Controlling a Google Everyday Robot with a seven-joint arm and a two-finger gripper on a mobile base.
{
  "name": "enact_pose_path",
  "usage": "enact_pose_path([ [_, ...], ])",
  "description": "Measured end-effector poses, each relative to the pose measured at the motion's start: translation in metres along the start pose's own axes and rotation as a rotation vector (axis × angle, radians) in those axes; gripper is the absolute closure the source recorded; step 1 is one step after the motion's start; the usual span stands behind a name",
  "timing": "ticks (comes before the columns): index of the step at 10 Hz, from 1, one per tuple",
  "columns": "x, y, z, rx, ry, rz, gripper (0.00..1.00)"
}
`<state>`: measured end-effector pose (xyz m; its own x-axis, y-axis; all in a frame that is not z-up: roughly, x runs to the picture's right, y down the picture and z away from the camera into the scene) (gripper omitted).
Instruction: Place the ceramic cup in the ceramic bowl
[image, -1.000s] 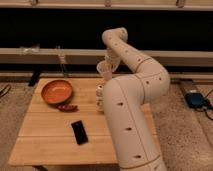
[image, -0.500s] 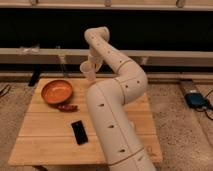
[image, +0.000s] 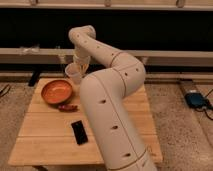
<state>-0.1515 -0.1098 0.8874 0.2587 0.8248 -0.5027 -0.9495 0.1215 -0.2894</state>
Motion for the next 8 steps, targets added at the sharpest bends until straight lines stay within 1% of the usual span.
enact_pose_path([
  [2,-0.002,0.008,0.002,-0.02,0.014,-0.028,1.0],
  [3,-0.005,0.016,0.01,-0.036,0.025,-0.044,1.0],
  [4,-0.006,0.027,0.024,-0.055,0.045,-0.064,1.0],
  [5,-0.008,0.032,0.031,-0.065,0.054,-0.075,1.0],
  [6,-0.008,0.039,0.039,-0.078,0.072,-0.09,1.0],
  [8,-0.008,0.058,0.047,-0.1,0.088,-0.118,1.0],
])
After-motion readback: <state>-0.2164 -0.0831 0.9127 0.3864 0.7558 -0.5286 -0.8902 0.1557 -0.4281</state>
